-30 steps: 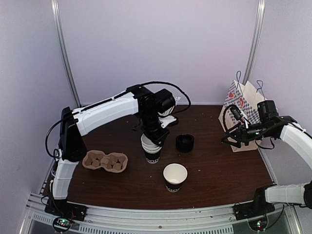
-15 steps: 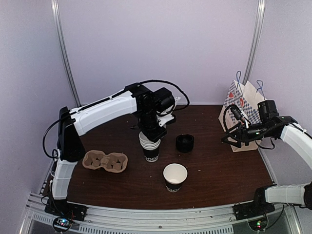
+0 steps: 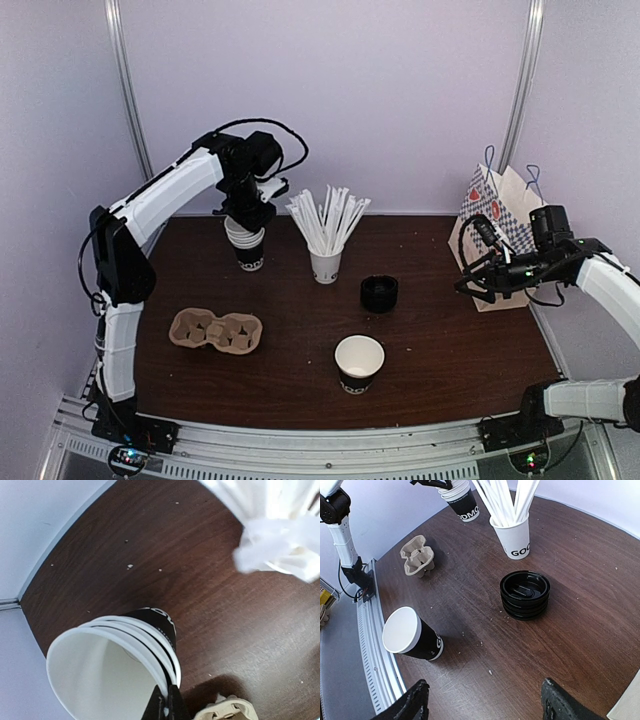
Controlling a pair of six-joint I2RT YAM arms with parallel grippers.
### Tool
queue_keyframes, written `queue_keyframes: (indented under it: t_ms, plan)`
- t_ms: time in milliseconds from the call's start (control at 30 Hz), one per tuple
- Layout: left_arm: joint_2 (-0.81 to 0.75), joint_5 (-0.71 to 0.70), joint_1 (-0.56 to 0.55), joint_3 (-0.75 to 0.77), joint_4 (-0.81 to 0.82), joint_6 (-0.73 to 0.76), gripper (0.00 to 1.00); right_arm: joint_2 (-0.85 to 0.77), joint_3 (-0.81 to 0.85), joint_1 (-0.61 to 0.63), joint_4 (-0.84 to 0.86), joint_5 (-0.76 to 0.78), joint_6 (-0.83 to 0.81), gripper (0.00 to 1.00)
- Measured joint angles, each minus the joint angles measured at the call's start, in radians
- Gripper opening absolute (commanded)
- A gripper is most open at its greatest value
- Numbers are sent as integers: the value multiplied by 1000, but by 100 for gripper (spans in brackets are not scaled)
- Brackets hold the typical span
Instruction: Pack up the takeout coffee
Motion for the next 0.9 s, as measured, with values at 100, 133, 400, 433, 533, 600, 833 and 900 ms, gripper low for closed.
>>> queue_keyframes:
  t_ms: [100, 133, 400, 433, 533, 600, 833, 900]
  plan:
    - [36, -12, 42, 36, 10, 32, 0, -6, 0, 0, 0, 3, -2, 76]
    - [48, -15, 48, 42, 15, 40, 0, -8, 0, 0, 0, 4, -2, 76]
    - [128, -16, 40, 60, 33, 79, 1, -10, 0, -4, 0, 6, -2, 76]
    - [132, -18, 40, 60, 35, 82, 8, -10, 0, -5, 0, 6, -2, 76]
    - [138, -22, 41, 61, 42, 91, 18, -10, 0, -5, 0, 6, -2, 76]
    - [138, -27, 42, 64, 47, 96, 24, -10, 0, -5, 0, 5, -2, 76]
    - [137, -31, 43, 97, 47, 100, 34, -5, 0, -5, 0, 6, -7, 69]
    - [122, -34, 42, 100, 45, 95, 36, 0, 3, -4, -5, 16, -12, 67]
